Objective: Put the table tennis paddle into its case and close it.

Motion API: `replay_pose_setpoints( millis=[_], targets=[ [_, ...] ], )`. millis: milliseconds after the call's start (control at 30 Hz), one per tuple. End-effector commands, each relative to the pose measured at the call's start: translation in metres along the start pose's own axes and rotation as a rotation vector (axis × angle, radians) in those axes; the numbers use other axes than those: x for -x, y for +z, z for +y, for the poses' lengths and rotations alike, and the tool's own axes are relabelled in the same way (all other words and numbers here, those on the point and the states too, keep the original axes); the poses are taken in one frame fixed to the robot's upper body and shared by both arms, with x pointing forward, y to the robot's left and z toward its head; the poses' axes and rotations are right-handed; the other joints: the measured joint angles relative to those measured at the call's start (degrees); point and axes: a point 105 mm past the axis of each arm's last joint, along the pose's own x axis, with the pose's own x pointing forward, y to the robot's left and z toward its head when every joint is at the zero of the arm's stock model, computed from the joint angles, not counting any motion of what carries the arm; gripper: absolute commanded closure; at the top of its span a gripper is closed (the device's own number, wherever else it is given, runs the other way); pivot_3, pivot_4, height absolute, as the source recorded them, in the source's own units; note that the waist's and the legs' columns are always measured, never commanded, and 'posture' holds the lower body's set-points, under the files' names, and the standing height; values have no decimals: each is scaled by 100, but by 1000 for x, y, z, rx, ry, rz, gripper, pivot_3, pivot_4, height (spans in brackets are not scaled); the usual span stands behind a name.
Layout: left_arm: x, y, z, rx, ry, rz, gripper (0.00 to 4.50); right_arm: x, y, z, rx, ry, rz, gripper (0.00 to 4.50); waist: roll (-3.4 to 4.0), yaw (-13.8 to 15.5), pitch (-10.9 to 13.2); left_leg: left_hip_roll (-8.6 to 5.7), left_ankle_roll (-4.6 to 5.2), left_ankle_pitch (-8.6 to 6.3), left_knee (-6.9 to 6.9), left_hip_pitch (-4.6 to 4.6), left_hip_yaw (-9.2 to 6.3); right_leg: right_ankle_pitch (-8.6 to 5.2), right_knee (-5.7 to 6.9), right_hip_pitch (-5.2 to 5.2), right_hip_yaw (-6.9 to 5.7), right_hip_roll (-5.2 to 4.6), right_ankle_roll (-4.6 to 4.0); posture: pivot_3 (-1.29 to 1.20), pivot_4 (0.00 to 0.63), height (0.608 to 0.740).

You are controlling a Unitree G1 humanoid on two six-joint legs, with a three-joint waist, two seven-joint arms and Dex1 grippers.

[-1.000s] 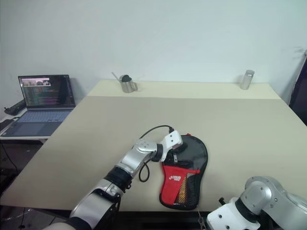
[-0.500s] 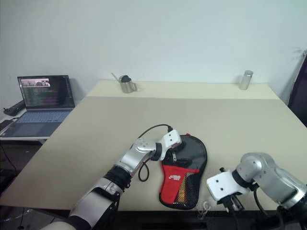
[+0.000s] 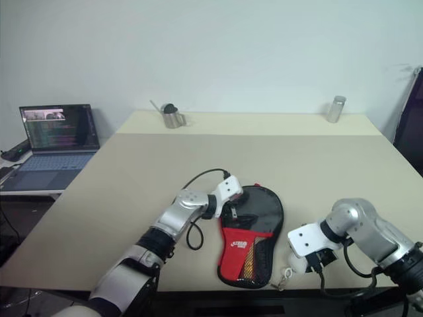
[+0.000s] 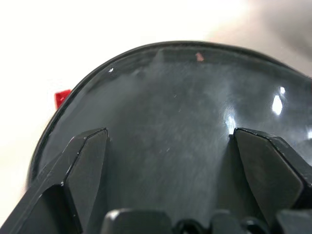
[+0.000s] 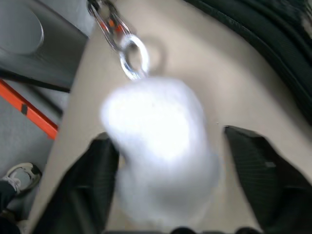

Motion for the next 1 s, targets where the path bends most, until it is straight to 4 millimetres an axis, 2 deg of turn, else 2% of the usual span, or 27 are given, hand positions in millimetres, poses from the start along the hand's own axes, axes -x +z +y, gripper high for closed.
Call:
replay_pose_setpoints(
  millis=[33,100,133,233,300,467,567,633,733,833,900,1000],
  targets=[
    [38,40,11,-28,-5,-165,0,38,-5,-6,-47,-40,-38,32,2,0,5,0,0,0,0,-10,0,0,0,-10,0,0,-1,0,150,740],
    [56,48,11,-34,-20,-195,0,52,-9,-7,-100,-60,-76,32,2,1,6,0,-2,1,0,-27,1,1,0,-31,2,-3,-2,0,150,740],
    [59,51,10,-33,-26,-200,0,57,-12,-6,-117,-68,-87,32,3,5,6,0,-2,1,-1,-37,0,1,0,-40,1,-5,-3,0,150,740],
    [112,59,13,-14,-41,-239,0,103,-17,-16,-330,-215,-282,32,13,-8,13,-1,-3,1,-4,-40,0,0,-7,-39,-1,-9,-5,0,150,740],
    [136,61,13,4,-36,-237,0,123,-22,-16,-423,-273,-362,32,25,-9,21,-1,-2,0,-6,-39,3,-1,-6,-41,3,-10,-7,0,150,740],
    [203,48,13,57,13,-169,0,149,-40,-2,-582,-354,-424,32,31,-1,24,3,-1,-1,-11,-39,-10,-9,-5,-39,0,-11,-21,0,150,740],
    [245,40,16,69,89,-102,0,171,-37,3,-611,-438,-466,32,47,-2,35,2,0,-2,-12,-41,-6,-10,-5,-41,0,-13,-22,0,150,740],
    [271,44,15,82,143,-90,0,185,-35,14,-615,-477,-468,32,62,0,46,2,1,-2,-12,-46,-6,-10,-5,-45,-2,-13,-21,0,150,740],
    [299,48,15,90,189,-71,0,196,-21,26,-606,-480,-461,32,70,10,49,3,1,-2,-13,-56,-15,-12,-5,-52,-7,-14,-24,0,150,740],
    [316,42,10,107,225,-28,0,199,-13,32,-595,-494,-449,32,75,6,49,3,4,-4,-13,-55,-15,-12,-3,-49,-11,-14,-24,0,150,740],
    [321,37,6,117,235,1,0,195,-1,29,-569,-487,-468,32,79,0,52,3,20,-13,-13,-44,-11,-13,-3,-40,-10,-14,-23,0,150,740],
    [322,37,6,110,253,9,0,188,4,23,-545,-493,-461,32,81,-2,54,7,24,-15,-14,-36,-7,-13,0,-37,-6,-14,-23,0,150,740]
  ],
)
